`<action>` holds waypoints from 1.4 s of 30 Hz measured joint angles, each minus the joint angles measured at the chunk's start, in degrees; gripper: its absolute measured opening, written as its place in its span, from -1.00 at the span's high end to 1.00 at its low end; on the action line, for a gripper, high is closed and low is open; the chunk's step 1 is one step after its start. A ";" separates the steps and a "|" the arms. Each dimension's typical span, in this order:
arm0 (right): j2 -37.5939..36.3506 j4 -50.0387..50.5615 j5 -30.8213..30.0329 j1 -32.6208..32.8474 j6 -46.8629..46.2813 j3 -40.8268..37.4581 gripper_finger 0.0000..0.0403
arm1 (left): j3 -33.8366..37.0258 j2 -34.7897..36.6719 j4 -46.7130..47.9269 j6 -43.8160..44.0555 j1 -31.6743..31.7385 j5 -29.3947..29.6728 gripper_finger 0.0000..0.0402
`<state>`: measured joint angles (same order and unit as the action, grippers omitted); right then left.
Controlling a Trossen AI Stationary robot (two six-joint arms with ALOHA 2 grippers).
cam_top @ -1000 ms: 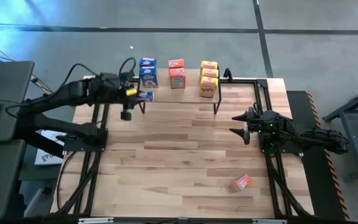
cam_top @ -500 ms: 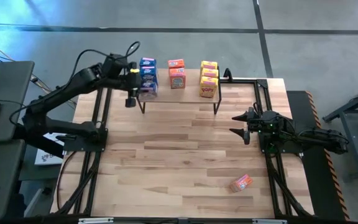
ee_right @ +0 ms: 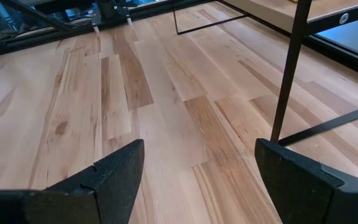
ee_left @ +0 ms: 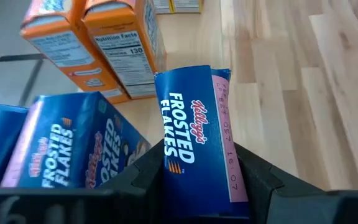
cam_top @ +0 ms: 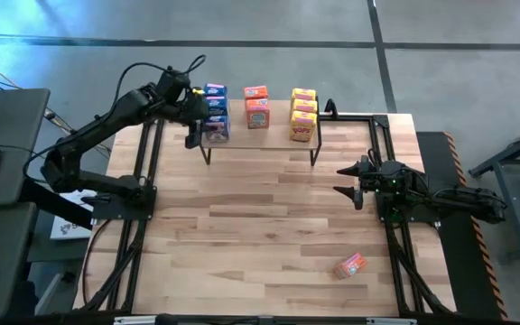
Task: Stack cereal on shelf
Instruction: Put the blue cereal box on the shelf aligned with the other blue cereal boxes, then put the orange cereal on the shelf aligned with the other orange cereal boxes
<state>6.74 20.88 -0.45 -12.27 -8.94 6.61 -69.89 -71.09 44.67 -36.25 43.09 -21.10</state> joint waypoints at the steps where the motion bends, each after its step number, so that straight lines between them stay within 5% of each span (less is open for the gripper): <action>1: 0.00 0.00 0.00 0.01 0.01 0.00 -0.48 | 0.00 -0.32 0.00 0.00 0.49 -0.77 0.36; 42: 0.00 0.00 0.00 0.02 0.01 -0.02 -0.48 | 0.00 0.90 -1.55 2.70 2.80 -0.83 -0.23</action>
<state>6.74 20.88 -0.45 -12.25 -8.94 6.59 -69.89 -70.20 43.12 -33.55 45.89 -21.93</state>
